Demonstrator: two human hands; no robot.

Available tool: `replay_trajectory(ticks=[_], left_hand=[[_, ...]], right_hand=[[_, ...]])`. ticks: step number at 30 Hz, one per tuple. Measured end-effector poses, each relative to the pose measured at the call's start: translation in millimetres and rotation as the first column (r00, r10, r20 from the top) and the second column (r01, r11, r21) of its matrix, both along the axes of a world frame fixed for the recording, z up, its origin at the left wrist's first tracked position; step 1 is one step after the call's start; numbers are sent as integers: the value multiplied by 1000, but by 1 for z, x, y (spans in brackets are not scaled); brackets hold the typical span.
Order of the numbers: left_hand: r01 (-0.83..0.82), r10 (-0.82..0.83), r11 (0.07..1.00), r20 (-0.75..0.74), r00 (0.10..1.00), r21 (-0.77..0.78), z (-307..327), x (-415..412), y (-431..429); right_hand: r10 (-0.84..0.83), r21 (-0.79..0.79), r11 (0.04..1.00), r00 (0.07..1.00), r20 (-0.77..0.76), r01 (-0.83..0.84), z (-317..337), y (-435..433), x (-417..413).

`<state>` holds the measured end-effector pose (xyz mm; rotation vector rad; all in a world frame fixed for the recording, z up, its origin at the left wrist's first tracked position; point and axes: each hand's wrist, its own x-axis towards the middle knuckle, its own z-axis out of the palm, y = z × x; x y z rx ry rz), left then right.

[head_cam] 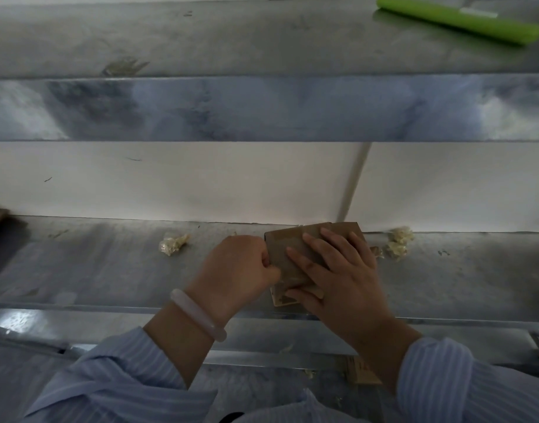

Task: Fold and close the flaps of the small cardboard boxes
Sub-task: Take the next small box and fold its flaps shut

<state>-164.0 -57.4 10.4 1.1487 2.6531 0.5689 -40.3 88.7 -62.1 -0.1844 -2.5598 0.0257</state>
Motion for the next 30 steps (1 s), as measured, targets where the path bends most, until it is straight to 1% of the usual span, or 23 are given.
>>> replay_trajectory(ticks=[2,3,5,7,8,9,10,12,14,16,19,22,30], left_hand=[[-33,33,999,-5,999,23,-3,2,1],[-66,64,997,25,998,49,-7,2,2],[-163,146,981,152,978,109,-15,3,1],[-241,193,958,274,942,154,-23,5,-2],[-259,202,951,296,933,168,-25,6,-4],[-254,195,950,285,938,184,-25,7,-6],[-222,172,954,238,956,202,-24,7,-8],[-95,76,967,87,993,238,-19,6,-12],[51,-37,973,-66,997,224,-14,1,-13],[130,-106,984,-187,977,122,-7,-2,-10],[149,-171,984,-316,933,-94,2,-3,-4],[182,-229,971,-376,898,-155,4,0,-3],[216,-262,964,-450,854,-152,4,-5,-1]], right_hand=[[0,1,1000,1000,-12,0,-1,0,1],[0,3,1000,1000,-10,0,-1,1,1],[-1,4,1000,1000,-5,1,-2,2,2],[-5,-3,1000,1000,-4,5,-1,3,1],[-7,-5,1000,1000,-3,7,-1,3,1],[-8,-6,1000,1000,-3,8,-1,2,1],[-8,-5,1000,1000,-5,8,0,2,0],[-4,-1,1000,1000,-15,4,0,2,0],[3,5,1000,1000,-31,-2,-1,3,0],[9,17,1000,999,-36,-9,0,2,0],[9,21,1000,1000,-21,-9,-1,2,-1],[4,15,1000,1000,-7,-4,-2,3,-1],[15,14,1000,1000,0,-15,0,3,-1]])
